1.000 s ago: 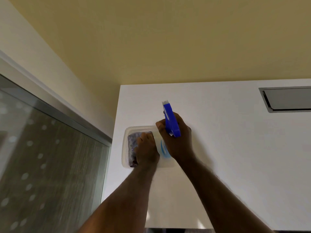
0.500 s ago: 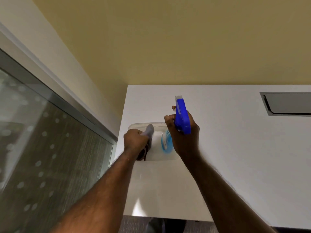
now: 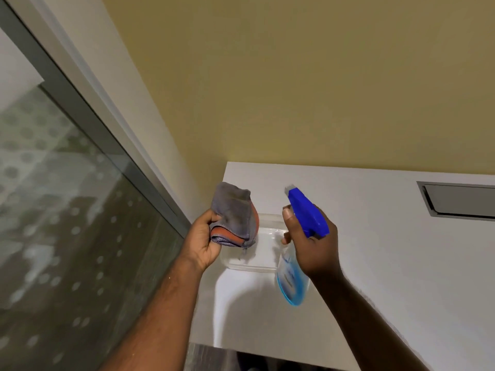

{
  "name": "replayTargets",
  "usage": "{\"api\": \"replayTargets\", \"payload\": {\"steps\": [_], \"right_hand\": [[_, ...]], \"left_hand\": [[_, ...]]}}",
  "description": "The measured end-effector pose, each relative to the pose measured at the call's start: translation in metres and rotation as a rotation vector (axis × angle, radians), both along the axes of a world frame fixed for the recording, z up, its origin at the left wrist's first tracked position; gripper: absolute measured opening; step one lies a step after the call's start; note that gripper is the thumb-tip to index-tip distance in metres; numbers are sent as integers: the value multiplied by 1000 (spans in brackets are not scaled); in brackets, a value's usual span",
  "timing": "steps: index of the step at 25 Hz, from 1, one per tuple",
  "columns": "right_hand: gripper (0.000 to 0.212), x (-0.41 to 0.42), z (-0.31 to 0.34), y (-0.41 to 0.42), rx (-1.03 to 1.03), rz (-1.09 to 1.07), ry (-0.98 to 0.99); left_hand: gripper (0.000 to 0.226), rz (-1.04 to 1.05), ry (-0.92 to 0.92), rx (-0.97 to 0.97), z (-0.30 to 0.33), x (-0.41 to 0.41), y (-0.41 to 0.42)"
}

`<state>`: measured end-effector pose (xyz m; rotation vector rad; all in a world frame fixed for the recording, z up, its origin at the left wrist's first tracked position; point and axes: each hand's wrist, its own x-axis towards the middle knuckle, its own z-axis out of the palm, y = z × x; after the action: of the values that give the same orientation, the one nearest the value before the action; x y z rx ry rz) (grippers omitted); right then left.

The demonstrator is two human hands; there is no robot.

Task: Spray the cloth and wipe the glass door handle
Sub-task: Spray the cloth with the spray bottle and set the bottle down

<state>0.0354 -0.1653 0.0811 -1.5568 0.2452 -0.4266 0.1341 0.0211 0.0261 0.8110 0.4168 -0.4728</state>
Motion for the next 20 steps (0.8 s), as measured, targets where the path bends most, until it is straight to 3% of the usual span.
{"api": "replayTargets", "payload": {"steps": [4, 7, 12, 20], "right_hand": [[28, -3, 2, 9, -125, 185, 152], [36, -1, 4, 15, -234, 194, 176], [51, 11, 6, 22, -316, 188, 237], [33, 31, 8, 28, -387, 158, 305]], "left_hand": [[42, 32, -85, -109, 14, -11, -7], [48, 11, -139, -76, 15, -12, -8], [38, -7, -194, -10, 15, -14, -13], [40, -13, -202, -2, 10, -14, -20]]}}
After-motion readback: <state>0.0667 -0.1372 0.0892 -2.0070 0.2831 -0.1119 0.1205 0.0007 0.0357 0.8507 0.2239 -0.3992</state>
